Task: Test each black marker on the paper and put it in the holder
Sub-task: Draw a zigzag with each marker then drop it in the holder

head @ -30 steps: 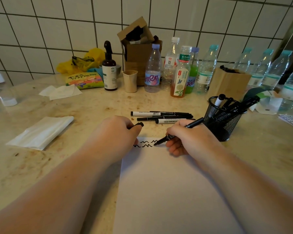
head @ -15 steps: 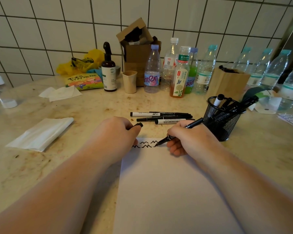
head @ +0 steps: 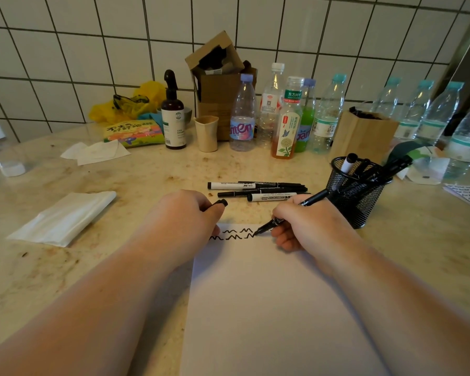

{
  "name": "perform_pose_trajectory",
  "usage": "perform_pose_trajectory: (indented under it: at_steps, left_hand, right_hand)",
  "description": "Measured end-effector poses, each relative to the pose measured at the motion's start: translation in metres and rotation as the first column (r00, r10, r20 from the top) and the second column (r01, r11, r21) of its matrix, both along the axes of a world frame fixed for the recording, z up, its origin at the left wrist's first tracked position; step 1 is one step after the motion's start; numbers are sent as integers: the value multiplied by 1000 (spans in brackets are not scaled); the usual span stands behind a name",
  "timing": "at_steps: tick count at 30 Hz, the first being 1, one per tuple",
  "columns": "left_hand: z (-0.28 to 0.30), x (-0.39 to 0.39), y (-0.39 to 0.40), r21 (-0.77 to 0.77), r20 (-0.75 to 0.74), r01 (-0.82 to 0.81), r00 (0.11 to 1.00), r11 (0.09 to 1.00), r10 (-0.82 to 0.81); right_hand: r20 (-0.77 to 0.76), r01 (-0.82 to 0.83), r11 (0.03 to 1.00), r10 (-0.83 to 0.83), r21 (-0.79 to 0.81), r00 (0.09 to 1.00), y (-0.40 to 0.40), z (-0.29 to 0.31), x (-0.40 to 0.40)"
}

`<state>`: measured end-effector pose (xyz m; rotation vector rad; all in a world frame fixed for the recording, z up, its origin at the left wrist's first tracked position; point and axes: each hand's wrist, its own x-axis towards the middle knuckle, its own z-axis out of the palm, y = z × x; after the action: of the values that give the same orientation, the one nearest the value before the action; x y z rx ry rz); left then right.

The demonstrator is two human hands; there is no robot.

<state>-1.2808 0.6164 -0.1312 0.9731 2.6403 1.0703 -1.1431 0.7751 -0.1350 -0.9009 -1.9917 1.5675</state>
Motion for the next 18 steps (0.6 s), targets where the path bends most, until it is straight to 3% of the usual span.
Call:
perform_pose_trajectory:
  at_steps: [13,18]
  left_hand:
    - [-1,-1,-1,-5,10,-2,1000,1000,2]
    - [-1,1,-1,-3,-48,45,998,999,-45]
  right_hand:
    - [35,25,1000,-25,-4,999,5,1,1]
    - [-100,41,993,-52,-111,994,3,4,3]
